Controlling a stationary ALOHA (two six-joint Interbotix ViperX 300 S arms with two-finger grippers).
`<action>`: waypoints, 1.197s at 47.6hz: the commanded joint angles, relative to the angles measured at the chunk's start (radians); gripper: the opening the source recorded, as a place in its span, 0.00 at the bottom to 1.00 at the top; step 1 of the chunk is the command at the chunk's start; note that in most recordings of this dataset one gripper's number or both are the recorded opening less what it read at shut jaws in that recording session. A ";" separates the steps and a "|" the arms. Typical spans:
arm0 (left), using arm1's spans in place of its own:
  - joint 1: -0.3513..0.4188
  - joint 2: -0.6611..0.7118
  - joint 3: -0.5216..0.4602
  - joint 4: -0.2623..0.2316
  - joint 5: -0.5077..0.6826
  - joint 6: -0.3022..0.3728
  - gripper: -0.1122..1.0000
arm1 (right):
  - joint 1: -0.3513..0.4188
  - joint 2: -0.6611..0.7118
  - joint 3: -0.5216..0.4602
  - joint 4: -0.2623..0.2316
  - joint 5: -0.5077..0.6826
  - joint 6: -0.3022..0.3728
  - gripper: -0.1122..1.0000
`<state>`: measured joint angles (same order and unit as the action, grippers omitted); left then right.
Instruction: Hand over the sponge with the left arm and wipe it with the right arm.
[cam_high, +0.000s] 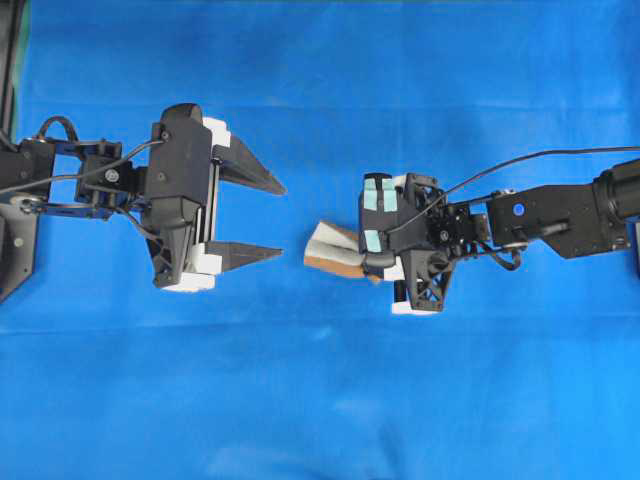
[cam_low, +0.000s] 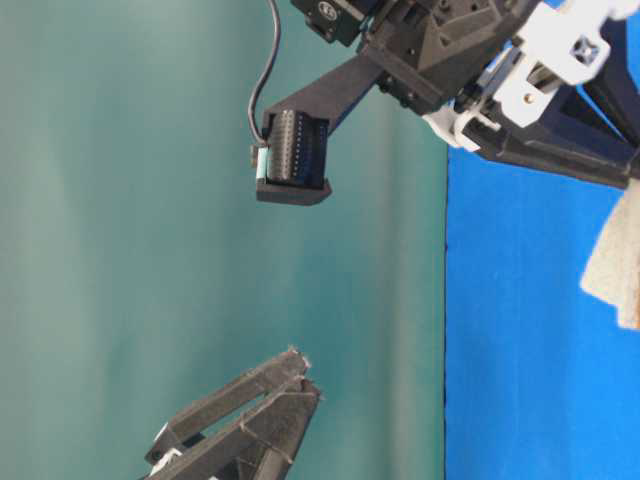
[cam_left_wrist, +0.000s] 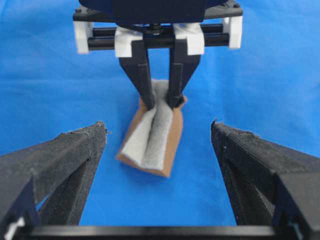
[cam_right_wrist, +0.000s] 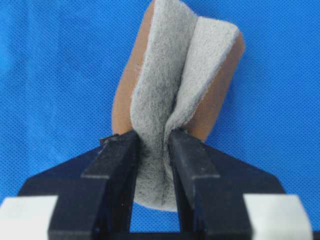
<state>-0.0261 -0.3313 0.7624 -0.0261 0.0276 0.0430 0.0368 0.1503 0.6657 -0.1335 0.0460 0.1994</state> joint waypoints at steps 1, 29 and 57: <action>-0.003 -0.018 0.003 0.000 -0.005 0.002 0.83 | -0.006 -0.009 -0.020 -0.005 -0.005 0.000 0.36; -0.003 -0.017 0.005 0.000 -0.002 0.000 0.83 | -0.275 -0.034 0.002 -0.167 0.003 0.000 0.35; -0.003 -0.017 0.005 0.000 -0.002 0.003 0.83 | 0.021 -0.034 -0.009 -0.084 0.069 0.077 0.35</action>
<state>-0.0261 -0.3313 0.7639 -0.0261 0.0291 0.0430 -0.0383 0.1396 0.6734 -0.2424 0.1074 0.2608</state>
